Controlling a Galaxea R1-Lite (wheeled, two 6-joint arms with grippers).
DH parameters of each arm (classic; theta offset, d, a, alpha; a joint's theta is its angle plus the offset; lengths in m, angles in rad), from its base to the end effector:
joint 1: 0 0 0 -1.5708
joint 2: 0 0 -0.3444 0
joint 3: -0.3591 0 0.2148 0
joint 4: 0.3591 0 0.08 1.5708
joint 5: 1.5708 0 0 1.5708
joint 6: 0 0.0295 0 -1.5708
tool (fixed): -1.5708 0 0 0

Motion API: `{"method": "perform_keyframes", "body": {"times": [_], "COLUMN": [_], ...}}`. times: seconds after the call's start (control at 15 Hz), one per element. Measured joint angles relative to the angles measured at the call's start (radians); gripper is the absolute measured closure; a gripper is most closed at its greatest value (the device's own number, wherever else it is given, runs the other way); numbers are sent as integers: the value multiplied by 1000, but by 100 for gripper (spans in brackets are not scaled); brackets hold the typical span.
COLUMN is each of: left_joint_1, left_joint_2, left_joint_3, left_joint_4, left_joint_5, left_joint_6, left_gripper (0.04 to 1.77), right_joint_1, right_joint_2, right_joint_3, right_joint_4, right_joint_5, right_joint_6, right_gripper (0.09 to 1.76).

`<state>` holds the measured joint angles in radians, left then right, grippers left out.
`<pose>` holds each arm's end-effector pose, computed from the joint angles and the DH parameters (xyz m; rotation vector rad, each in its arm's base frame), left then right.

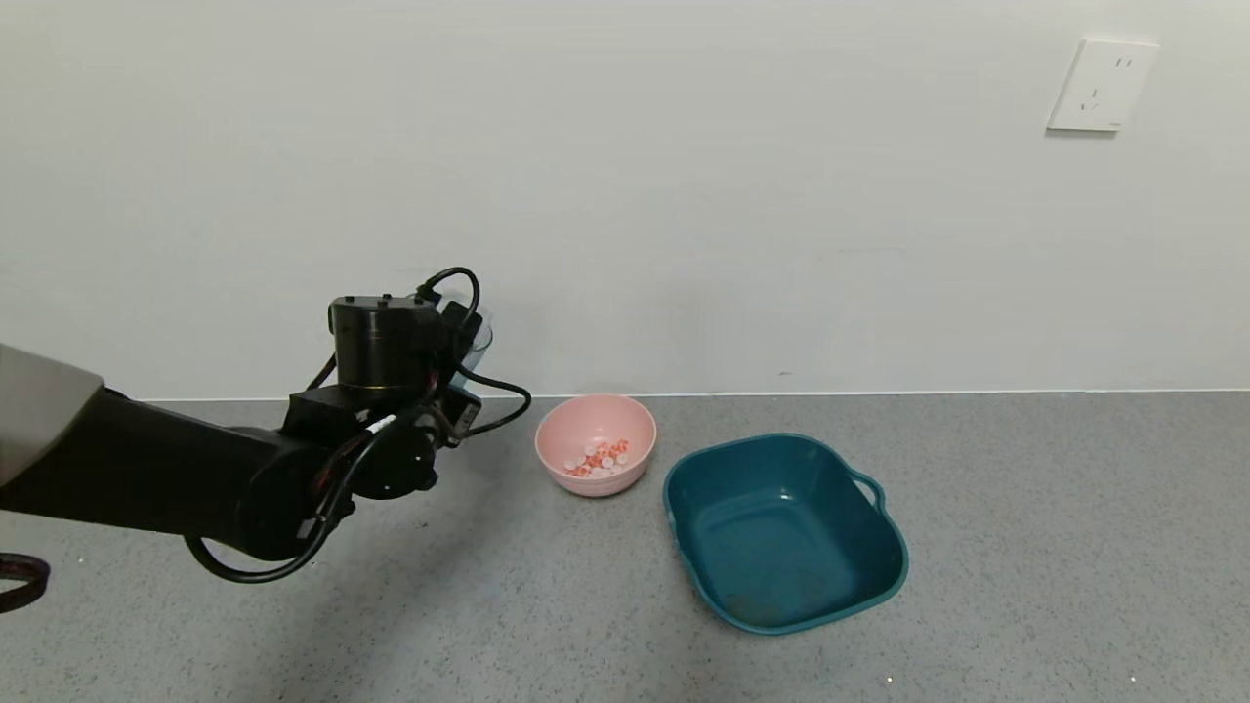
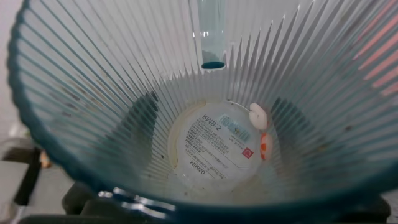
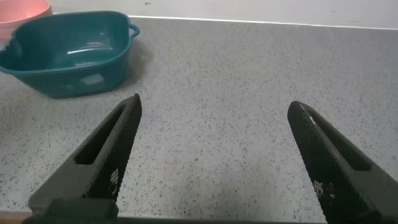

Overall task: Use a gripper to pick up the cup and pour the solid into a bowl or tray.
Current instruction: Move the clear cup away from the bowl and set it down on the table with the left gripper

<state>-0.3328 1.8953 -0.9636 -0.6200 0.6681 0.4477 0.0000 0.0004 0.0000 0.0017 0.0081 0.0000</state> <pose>0.3732 -0.1097 0.1784 0.5909 0.3465 0.2670 -0.0338 0.0002 0.0753 0.0000 0.0021 0.0081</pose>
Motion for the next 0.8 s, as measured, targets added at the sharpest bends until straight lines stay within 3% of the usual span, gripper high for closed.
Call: {"method": "perform_keyframes", "body": {"times": [0.4, 0.67, 0.8], "left_joint_1": [107, 122, 123], "left_joint_2": [-90, -124, -129], "left_joint_3": [11, 19, 30], "left_joint_4": [147, 183, 178], "left_joint_5": [-165, -258, -291], "left_joint_6": [-259, -439, -486], "left_gripper": [52, 52, 52], "right_joint_1": [0, 0, 0], "right_joint_2": [0, 0, 0], "right_joint_3": [0, 0, 0], "right_joint_4": [0, 0, 0], "right_joint_5": [0, 0, 1], "right_joint_6": [0, 0, 0], "right_gripper": [14, 14, 14]}}
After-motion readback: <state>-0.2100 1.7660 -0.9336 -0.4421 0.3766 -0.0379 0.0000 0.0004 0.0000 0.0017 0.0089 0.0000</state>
